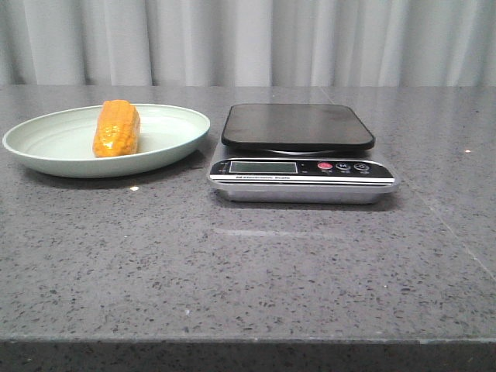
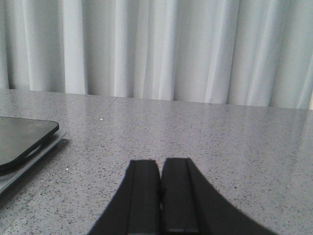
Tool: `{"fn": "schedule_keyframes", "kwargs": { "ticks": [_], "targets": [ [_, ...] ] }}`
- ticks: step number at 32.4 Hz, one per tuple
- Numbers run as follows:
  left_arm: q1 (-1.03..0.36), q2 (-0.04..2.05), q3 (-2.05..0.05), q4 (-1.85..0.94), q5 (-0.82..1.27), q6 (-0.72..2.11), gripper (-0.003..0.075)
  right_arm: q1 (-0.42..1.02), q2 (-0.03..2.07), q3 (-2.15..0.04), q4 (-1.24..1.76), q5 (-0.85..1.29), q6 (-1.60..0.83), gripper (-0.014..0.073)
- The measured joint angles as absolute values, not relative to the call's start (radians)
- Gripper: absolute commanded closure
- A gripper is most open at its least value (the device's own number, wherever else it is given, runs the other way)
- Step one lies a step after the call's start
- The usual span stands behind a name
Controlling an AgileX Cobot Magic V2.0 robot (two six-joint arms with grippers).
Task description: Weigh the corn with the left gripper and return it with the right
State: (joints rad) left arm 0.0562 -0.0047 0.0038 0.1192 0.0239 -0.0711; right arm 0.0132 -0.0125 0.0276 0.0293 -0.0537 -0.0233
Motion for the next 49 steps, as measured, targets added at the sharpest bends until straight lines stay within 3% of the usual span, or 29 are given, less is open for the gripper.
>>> {"fn": "schedule_keyframes", "kwargs": {
  "ticks": [11, 21, 31, 35, 41, 43, 49],
  "targets": [
    [0.056, -0.005, -0.069, -0.051, -0.186, -0.073, 0.0594, 0.013, -0.012, 0.028, 0.029, -0.054, -0.023, 0.0448],
    [0.056, 0.148, -0.423, -0.084, 0.163, -0.073, 0.0594, 0.013, -0.012, 0.028, 0.029, -0.054, -0.023, 0.0448],
    [0.056, 0.247, -0.45, -0.08, 0.284, -0.074, 0.0582, 0.013, -0.012, 0.028, 0.029, -0.054, -0.023, 0.0448],
    [0.039, 0.274, -0.459, -0.077, 0.333, -0.074, 0.0455, 0.013, -0.012, 0.028, 0.029, -0.054, -0.023, 0.0448],
    [-0.024, 0.361, -0.503, -0.058, 0.433, -0.074, 0.0115, 0.013, -0.012, 0.028, 0.029, -0.054, -0.023, 0.0448],
    [-0.037, 0.389, -0.523, -0.056, 0.46, -0.074, 0.0073, 0.013, -0.012, 0.028, 0.029, -0.054, -0.023, 0.0448],
    [-0.056, 0.493, -0.581, -0.056, 0.505, -0.074, 0.0069, 0.013, -0.012, 0.028, 0.029, -0.054, -0.023, 0.0448]
  ]
}}
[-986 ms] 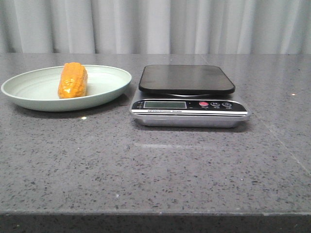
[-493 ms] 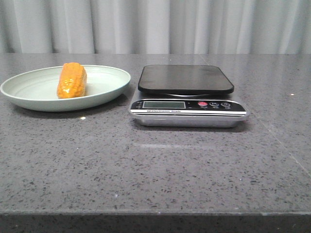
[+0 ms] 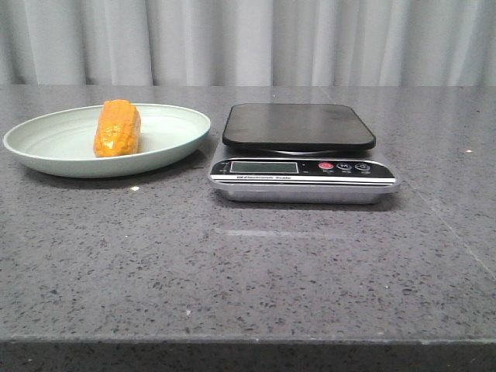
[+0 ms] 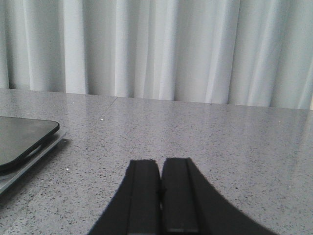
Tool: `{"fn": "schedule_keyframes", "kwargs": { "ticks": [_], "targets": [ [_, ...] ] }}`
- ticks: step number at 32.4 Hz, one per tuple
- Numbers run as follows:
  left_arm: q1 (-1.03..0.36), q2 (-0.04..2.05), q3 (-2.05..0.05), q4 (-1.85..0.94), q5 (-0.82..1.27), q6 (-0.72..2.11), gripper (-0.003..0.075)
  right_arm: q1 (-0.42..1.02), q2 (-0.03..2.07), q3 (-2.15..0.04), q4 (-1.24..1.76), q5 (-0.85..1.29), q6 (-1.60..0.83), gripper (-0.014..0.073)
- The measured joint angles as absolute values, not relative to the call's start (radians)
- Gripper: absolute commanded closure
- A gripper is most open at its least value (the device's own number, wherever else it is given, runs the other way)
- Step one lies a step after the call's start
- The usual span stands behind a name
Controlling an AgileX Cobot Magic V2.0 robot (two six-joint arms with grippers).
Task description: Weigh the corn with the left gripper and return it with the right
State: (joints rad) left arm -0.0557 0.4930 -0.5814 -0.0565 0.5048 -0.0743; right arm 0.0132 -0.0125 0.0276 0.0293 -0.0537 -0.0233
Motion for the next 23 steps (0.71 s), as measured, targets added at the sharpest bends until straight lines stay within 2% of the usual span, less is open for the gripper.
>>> {"fn": "schedule_keyframes", "kwargs": {
  "ticks": [6, 17, 23],
  "targets": [
    [-0.056, 0.635, -0.695, -0.064, 0.55, -0.074, 0.0069, 0.013, -0.012, 0.028, 0.029, -0.054, -0.023, 0.0448],
    [-0.058, 1.047, -0.996, -0.133, 0.773, -0.074, 0.007, 0.013, -0.012, 0.028, 0.029, -0.054, -0.023, 0.0448],
    [-0.145, 1.211, -1.129, -0.165, 0.818, -0.126, 0.007, 0.013, -0.012, 0.028, 0.029, -0.054, -0.023, 0.0448]
  ]
}}
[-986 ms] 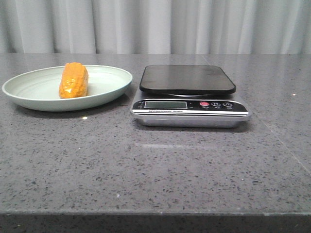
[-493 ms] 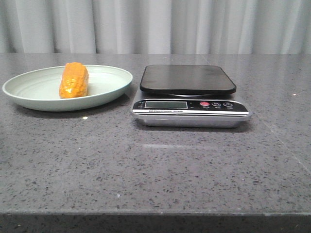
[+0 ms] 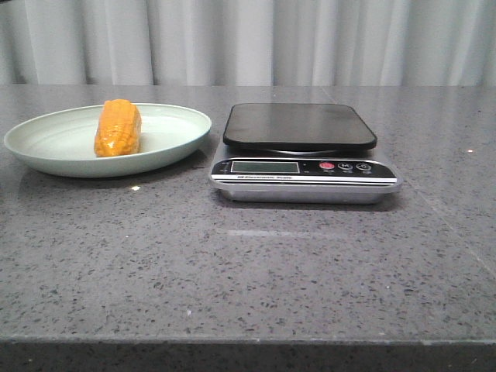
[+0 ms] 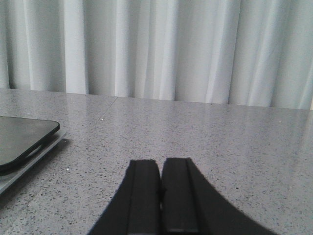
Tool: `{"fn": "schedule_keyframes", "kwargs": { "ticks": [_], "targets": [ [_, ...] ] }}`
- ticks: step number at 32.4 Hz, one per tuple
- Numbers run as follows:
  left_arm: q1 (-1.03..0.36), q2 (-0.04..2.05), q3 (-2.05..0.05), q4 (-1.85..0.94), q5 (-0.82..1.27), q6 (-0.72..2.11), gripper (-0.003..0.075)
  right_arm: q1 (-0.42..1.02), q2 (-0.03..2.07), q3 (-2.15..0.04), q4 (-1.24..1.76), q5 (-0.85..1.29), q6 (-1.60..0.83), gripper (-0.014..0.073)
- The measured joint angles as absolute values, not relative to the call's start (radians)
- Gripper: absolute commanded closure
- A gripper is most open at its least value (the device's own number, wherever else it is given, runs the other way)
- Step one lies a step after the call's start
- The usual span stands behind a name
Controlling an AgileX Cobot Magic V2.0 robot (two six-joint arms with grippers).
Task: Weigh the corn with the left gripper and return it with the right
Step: 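Lower the left gripper over the corn cob and close on it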
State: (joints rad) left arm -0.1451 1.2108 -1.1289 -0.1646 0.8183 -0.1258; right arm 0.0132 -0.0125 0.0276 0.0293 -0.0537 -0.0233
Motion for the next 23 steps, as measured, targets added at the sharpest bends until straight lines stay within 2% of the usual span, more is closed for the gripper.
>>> {"fn": "schedule_keyframes", "kwargs": {
  "ticks": [4, 10, 23],
  "targets": [
    [-0.266, 1.319, -1.207, -0.08, 0.846, -0.235, 0.007, 0.013, -0.012, 0.028, 0.029, -0.054, -0.023, 0.0448],
    [-0.425, 1.477, -1.311, 0.191, 0.938, -0.472, 0.007, 0.013, -0.012, 0.028, 0.029, -0.054, -0.023, 0.0448],
    [-0.441, 1.694, -1.441, 0.191, 1.015, -0.589, 0.007, 0.013, -0.012, 0.028, 0.029, -0.054, -0.023, 0.0448]
  ]
}}
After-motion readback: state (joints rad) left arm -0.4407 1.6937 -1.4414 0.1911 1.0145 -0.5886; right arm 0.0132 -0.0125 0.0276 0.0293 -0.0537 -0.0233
